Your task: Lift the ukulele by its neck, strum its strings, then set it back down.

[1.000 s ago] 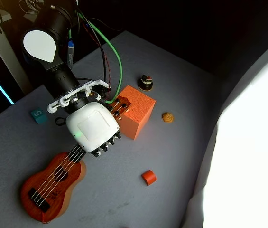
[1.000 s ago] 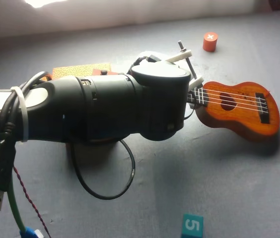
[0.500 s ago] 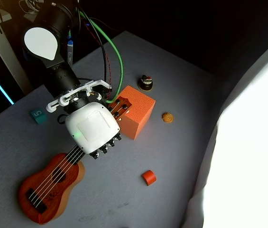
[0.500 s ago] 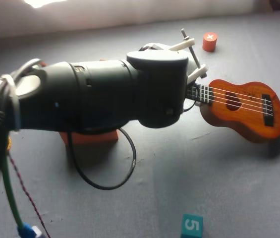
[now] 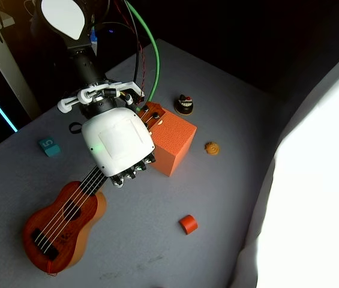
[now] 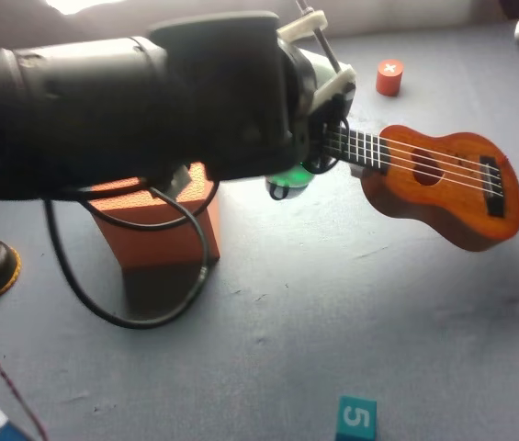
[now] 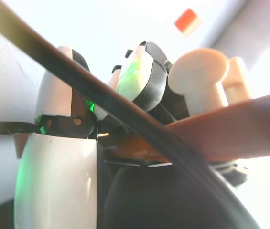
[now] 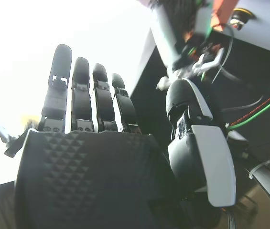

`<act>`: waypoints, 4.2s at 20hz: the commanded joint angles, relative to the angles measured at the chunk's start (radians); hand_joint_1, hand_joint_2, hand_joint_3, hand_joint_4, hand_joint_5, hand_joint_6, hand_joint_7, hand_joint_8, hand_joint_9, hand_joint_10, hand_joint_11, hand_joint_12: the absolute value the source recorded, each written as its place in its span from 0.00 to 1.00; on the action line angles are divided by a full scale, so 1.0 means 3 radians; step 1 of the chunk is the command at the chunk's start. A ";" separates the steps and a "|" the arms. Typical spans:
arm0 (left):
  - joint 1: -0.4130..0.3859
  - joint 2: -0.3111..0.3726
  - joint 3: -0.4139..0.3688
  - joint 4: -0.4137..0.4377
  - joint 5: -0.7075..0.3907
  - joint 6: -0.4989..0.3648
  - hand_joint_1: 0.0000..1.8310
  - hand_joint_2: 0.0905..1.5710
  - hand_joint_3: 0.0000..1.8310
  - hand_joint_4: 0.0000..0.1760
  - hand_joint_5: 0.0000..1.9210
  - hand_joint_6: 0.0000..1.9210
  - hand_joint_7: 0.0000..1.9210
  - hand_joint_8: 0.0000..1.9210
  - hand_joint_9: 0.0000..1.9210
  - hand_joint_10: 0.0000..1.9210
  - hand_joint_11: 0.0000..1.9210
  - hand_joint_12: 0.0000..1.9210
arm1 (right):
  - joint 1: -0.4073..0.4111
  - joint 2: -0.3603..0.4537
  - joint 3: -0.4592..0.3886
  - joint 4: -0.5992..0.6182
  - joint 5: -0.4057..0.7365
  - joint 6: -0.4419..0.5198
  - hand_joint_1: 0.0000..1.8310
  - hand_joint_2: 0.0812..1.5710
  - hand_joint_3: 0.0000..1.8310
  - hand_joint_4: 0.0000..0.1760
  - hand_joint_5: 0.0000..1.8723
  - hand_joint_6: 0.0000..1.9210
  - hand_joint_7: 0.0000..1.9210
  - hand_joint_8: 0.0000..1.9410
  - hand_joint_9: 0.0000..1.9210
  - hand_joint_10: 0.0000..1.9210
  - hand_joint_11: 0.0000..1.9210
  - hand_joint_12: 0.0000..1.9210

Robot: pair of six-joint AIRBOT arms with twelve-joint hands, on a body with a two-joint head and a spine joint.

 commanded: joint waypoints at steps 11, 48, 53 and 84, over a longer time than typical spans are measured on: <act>-0.0303 0.0548 -0.0413 -0.0228 -0.0335 0.0354 0.82 0.75 0.00 0.00 0.63 1.00 0.66 1.00 0.71 1.00 0.73 1.00 | 0.0224 -0.0119 0.0150 -0.0315 0.0242 0.0014 0.12 0.87 0.00 0.00 0.07 0.05 0.08 0.00 0.00 0.20 0.00 0.46; -0.0399 0.0600 -0.0483 -0.0183 -0.0413 0.0463 0.81 0.75 0.00 0.00 0.63 1.00 0.66 1.00 0.71 1.00 0.73 1.00 | 0.0089 -0.0671 0.0247 -0.0638 -0.0230 0.0019 0.11 0.88 0.00 0.00 0.00 0.22 0.07 0.00 0.00 0.15 0.00 0.23; -0.0402 0.0600 -0.0480 -0.0183 -0.0413 0.0463 0.81 0.75 0.00 0.00 0.63 1.00 0.65 1.00 0.71 1.00 0.73 1.00 | 0.0077 -0.0608 0.0156 -0.0732 -0.0184 0.0024 0.10 0.89 0.00 0.00 0.00 0.28 0.07 0.00 0.00 0.17 0.00 0.23; 0.0010 0.0788 -0.1092 0.0722 0.0293 -0.0863 0.82 0.75 0.00 0.00 0.64 1.00 0.66 1.00 0.72 1.00 0.73 1.00 | 0.0366 -0.0304 0.0102 -0.0979 0.0348 0.0105 0.11 0.88 0.00 0.00 0.00 0.16 0.06 0.00 0.00 0.18 0.00 0.27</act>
